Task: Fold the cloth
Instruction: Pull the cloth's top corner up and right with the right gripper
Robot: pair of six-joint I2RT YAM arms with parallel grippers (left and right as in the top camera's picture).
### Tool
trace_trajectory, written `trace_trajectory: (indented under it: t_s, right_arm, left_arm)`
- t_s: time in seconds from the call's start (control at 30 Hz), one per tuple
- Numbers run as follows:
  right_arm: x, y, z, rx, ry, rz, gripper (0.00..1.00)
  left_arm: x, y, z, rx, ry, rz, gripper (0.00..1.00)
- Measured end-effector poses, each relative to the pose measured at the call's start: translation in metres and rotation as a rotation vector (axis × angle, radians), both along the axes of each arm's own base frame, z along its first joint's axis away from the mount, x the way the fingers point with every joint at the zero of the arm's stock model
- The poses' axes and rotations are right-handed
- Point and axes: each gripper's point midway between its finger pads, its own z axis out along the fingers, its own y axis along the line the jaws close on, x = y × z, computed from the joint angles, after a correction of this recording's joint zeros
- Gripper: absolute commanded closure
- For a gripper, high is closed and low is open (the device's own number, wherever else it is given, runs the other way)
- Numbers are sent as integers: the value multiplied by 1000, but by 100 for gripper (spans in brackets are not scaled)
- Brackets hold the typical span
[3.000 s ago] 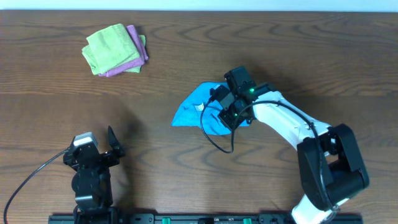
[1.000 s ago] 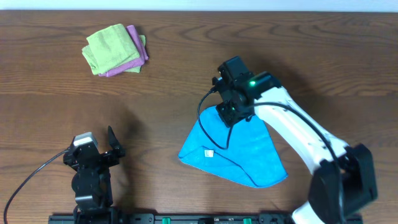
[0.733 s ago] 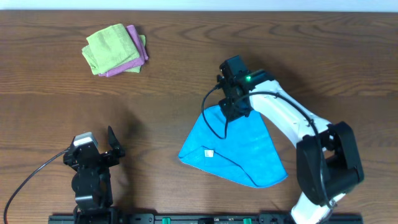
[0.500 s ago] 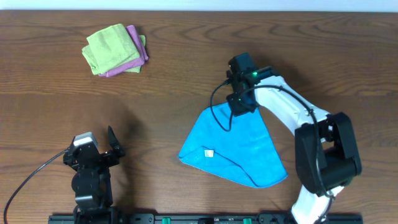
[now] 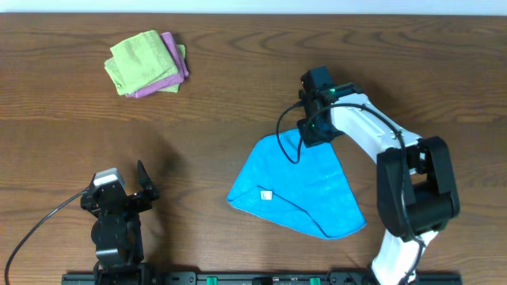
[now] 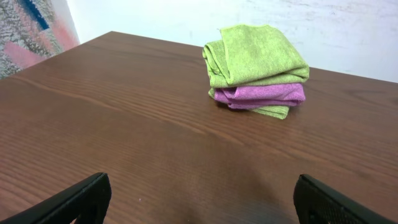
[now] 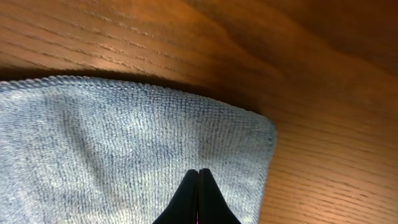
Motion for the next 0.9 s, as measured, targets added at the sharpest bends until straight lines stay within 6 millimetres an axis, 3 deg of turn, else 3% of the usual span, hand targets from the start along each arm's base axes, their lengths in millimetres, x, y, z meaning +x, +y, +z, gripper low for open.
trace_trajectory:
  t_s: [0.57,0.77,0.9]
  right_arm:
    - [12,4,-15,17,-21,-12,99]
    - [34,-4,-14,41,-81,-80,99]
    - [50,-21,-14,54,-114,-155,99]
  left_arm:
    - [0,0,0,0,0,0,5]
    - [0,0,0,0,0,0,5]
    - [0,0,0,0,0,0,5]
